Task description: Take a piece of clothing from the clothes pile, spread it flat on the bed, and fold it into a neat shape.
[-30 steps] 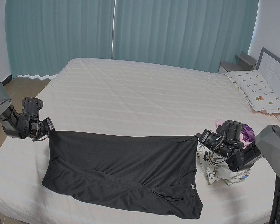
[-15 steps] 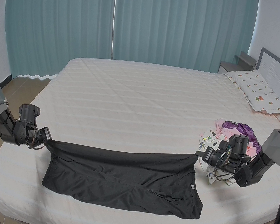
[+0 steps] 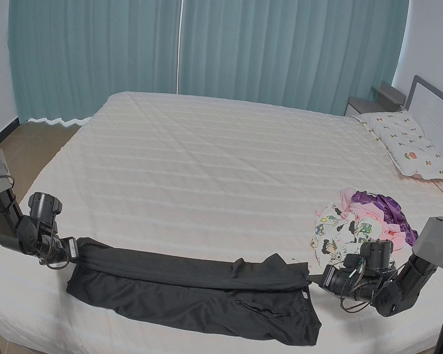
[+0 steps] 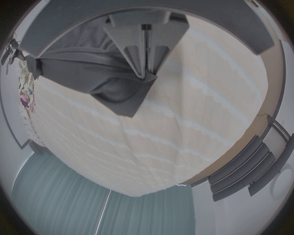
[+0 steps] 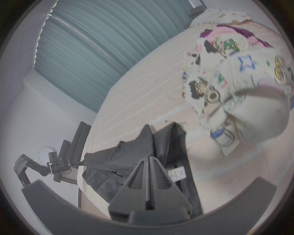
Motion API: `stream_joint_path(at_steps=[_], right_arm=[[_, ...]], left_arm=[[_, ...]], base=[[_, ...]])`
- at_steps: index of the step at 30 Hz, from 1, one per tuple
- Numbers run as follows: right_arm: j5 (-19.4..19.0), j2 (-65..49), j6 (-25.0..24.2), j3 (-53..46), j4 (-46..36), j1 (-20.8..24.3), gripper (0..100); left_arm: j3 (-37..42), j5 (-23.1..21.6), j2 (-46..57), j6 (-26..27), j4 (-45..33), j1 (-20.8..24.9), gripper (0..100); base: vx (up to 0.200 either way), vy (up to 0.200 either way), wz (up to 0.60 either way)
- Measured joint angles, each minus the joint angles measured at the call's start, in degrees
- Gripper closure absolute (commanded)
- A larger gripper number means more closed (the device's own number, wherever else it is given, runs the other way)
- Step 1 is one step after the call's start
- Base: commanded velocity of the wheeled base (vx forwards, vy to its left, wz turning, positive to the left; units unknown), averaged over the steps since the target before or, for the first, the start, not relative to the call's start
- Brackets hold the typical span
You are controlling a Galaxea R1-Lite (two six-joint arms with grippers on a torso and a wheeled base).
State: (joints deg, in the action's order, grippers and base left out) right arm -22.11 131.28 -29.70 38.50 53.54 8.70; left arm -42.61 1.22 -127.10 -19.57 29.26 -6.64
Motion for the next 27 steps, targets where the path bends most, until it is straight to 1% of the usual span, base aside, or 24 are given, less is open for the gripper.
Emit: stream_joint_path(at_steps=[4,5,6,9,10,12,16,20,22,24,25,27], right_arm=[[0.00,0.78,0.06,-0.29,-2.80,0.35,100],[0.00,0.87,0.30,-0.27,-3.40,0.44,0],[0.00,0.91,0.55,-0.24,-3.79,0.48,0],[0.35,0.91,3.45,-0.13,-6.33,0.55,0],[0.85,0.89,4.88,-0.11,-7.40,0.59,0],[1.54,0.77,6.00,0.00,-8.06,0.59,0],[1.58,-0.88,5.89,0.30,-8.22,0.00,0],[1.48,-2.97,3.73,1.18,-8.19,-0.61,0],[1.51,-3.74,2.88,1.85,-8.25,-0.52,0],[1.60,-4.30,1.91,3.01,-8.57,-0.11,0],[1.62,-4.41,1.69,3.43,-8.66,0.09,0],[1.76,-4.41,1.23,4.66,-8.96,0.89,0]], left_arm=[[0.66,0.22,-1.38,0.00,-0.02,0.43,100],[0.96,0.30,-1.82,0.00,-0.04,0.63,0],[1.10,0.33,-2.06,0.00,-0.04,0.72,0],[1.65,0.44,-2.84,0.00,0.00,1.00,0],[1.87,0.52,-3.08,0.00,0.00,1.08,0],[2.23,0.91,-3.36,-0.02,0.07,1.22,0],[2.80,2.15,-3.52,-0.57,0.77,1.27,0],[3.67,2.44,-2.65,-1.94,1.43,0.84,0],[3.97,2.12,-1.82,-4.38,1.52,0.50,0],[4.07,0.83,-0.33,-9.34,1.52,0.09,0],[4.05,0.23,0.26,-10.81,1.50,-0.02,0],[3.78,-2.47,2.13,-14.26,1.28,-0.49,0]], base=[[0.000,0.000,0.00],[0.000,0.000,0.00],[0.000,0.000,0.00],[0.000,0.000,0.00],[0.000,0.000,0.00],[0.000,0.000,0.00],[0.000,0.000,0.00],[0.000,0.000,0.00],[0.000,0.000,0.00],[0.000,0.000,0.00],[0.000,0.000,0.00],[0.000,0.000,0.00]])
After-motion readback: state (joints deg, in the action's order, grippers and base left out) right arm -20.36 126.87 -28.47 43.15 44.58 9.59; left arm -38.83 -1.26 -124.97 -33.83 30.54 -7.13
